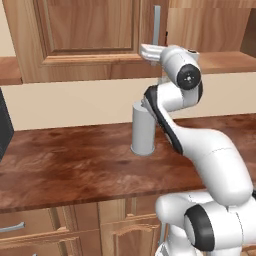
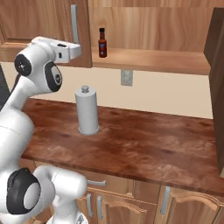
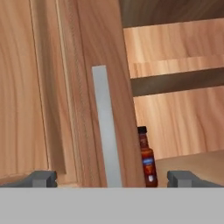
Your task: Move the condiment bottle and condiment bottle from the cabinet to the dining counter.
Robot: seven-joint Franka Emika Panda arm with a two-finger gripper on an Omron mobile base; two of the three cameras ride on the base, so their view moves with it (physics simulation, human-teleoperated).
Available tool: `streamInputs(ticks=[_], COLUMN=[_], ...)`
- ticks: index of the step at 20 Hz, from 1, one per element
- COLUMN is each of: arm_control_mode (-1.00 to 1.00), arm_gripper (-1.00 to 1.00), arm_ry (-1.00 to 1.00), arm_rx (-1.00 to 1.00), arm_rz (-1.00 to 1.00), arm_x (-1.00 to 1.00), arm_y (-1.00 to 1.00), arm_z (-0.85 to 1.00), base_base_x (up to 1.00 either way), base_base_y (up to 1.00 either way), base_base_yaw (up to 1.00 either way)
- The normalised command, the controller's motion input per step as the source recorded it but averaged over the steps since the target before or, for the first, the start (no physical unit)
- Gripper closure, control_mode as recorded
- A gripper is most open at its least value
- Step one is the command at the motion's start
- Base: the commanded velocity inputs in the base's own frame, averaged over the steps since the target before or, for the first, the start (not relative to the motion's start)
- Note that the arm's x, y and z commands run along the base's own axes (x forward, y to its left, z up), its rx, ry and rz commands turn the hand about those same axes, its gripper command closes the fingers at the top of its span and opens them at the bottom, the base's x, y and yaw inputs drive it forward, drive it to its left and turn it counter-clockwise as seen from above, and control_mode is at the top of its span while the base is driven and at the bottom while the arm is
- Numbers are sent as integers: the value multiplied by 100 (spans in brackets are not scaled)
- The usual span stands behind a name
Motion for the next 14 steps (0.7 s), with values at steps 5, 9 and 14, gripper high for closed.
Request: streamInputs(ticks=[5, 9, 14], arm_control_mode=[-100, -100, -100], arm_gripper=[-100, -100, -100], arm_ry=[0, 0, 0], arm_rx=[0, 0, 0], arm_rz=[6, 1, 0], arm_x=[58, 61, 59], arm_y=[0, 0, 0], arm_z=[0, 0, 0], base_base_x=[0, 0, 0], base_base_y=[0, 0, 0], base_base_yaw=[0, 0, 0])
